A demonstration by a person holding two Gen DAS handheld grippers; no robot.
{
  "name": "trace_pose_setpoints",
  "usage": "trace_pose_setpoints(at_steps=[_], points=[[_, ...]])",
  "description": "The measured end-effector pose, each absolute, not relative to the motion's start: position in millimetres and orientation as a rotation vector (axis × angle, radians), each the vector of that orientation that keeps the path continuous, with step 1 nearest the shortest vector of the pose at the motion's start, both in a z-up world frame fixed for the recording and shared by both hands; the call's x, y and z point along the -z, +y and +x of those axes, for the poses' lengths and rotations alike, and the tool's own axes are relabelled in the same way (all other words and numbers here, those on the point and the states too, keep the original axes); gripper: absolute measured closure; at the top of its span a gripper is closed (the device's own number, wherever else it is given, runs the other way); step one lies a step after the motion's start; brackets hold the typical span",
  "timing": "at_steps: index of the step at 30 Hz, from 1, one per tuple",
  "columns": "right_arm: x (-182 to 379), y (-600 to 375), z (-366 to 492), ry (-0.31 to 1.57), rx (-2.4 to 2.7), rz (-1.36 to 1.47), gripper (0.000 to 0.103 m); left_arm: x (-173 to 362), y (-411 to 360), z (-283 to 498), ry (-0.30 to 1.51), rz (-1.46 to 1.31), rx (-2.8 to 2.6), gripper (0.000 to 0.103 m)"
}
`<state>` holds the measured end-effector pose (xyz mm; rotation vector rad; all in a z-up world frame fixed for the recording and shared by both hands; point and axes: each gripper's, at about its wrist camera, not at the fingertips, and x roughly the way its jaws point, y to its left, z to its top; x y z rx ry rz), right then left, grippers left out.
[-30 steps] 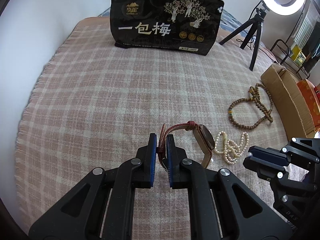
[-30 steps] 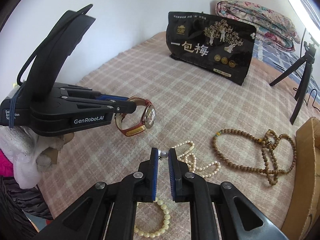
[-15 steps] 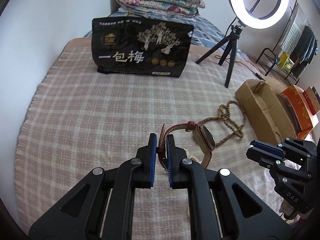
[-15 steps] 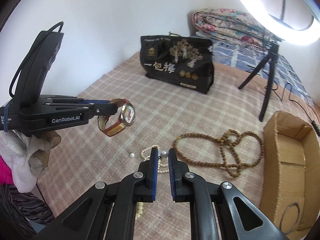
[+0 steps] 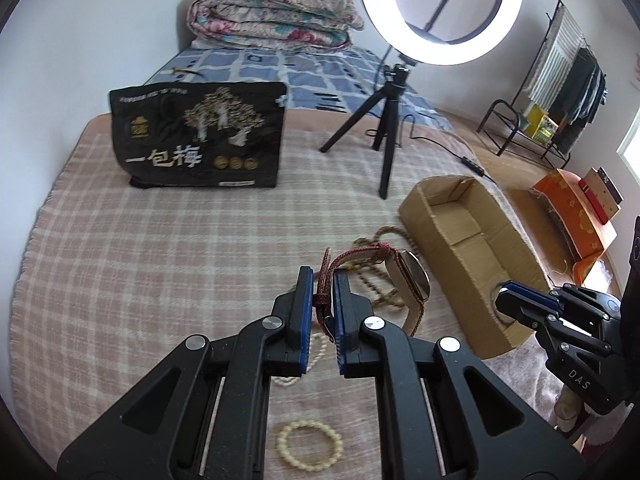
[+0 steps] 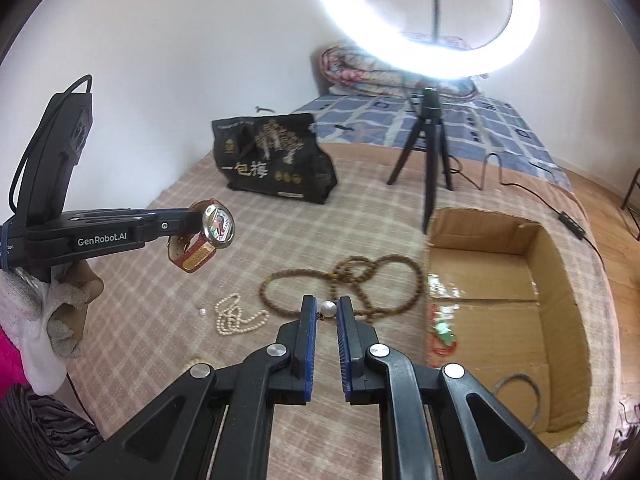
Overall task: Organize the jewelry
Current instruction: 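Carry the watch with the left tool while the right tool carries the pearl to the box, then open the left tool to drop the watch while the right tool releases the pearl in the box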
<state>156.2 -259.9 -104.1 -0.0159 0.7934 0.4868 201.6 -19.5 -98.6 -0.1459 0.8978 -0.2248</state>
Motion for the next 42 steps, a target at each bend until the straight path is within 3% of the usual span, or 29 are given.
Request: trace_pose_setpoints(at_steps=[13,35,36,39,40,41,42], points=[[104,-336,157,0.788,-0.365,0.05,0.095,89,-105,221,0.867,-0.096,0.319,0.095],[129,-386,166,0.842,-0.281,0.107,0.093,100,-199,250,0.84,-0.008,0.414,0.095],[130,-387,165,0.844,-0.281,0.105,0.09,100,-203,251,0.838,-0.002,0.418,0.095],[132,-387,164,0.838,-0.267,0.095,0.066,101,-209,252,0.84,-0.009,0.44,0.085],[132,-387,163,0.836,-0.266,0.09,0.059,100,-210,252,0.832,-0.008,0.439,0.075],[133,-387,162,0.835,-0.265,0.086,0.055,99,-211,251,0.825,-0.005,0.433,0.059],[133,-386,161,0.832,-0.26,0.08,0.045,97,-212,251,0.811,-0.005,0.433,0.052]])
